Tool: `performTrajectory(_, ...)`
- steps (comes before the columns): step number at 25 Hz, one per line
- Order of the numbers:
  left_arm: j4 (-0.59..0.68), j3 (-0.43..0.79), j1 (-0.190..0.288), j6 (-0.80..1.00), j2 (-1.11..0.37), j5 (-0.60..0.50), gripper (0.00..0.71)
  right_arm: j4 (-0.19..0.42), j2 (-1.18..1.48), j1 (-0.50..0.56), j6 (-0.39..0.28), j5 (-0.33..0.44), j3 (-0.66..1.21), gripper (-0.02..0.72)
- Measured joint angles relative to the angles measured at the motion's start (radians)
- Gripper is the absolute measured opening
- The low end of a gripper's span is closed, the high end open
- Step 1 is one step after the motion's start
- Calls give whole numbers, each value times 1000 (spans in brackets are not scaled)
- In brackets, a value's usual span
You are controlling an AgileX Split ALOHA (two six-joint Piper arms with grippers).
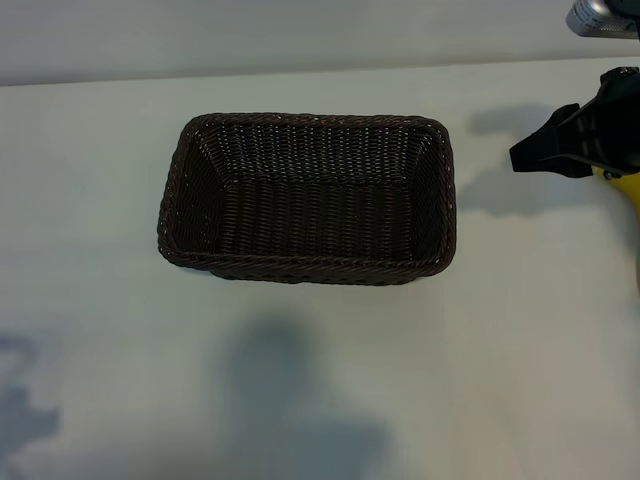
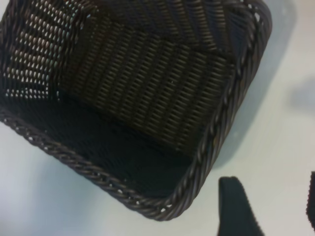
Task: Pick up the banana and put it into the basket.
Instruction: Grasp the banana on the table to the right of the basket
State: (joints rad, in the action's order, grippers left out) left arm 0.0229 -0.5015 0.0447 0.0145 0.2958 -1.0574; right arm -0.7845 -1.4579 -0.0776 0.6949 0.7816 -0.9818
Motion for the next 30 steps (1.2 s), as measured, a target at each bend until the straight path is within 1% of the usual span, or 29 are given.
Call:
performTrajectory(4,0,0,0,0,-52,2,571,0,0,0,0,-24,0,376)
performTrajectory(10,0,0,0,0,-74,7,571,-5,0,0,0,-39,0,376)
performTrajectory(15,0,0,0,0,-171,7,571,-7,0,0,-1,-42,0,376)
performTrajectory(19,0,0,0,0,-296,3,571,-7,0,0,-33,-59,0,376)
performTrajectory(22,3,0,0,0,-303,4,571,4,0,0,-64,-83,0,382)
performTrajectory(24,3,1,0,-1,-303,4,571,37,0,0,-96,-104,-1,406)
performTrajectory(25,3,1,0,-1,-303,5,571,67,0,0,-114,-108,-2,422)
performTrajectory(28,3,2,0,-1,-303,5,571,172,0,0,-204,-114,-4,498)
performTrajectory(30,3,2,0,-1,-303,5,571,256,0,0,-265,-114,-12,543)
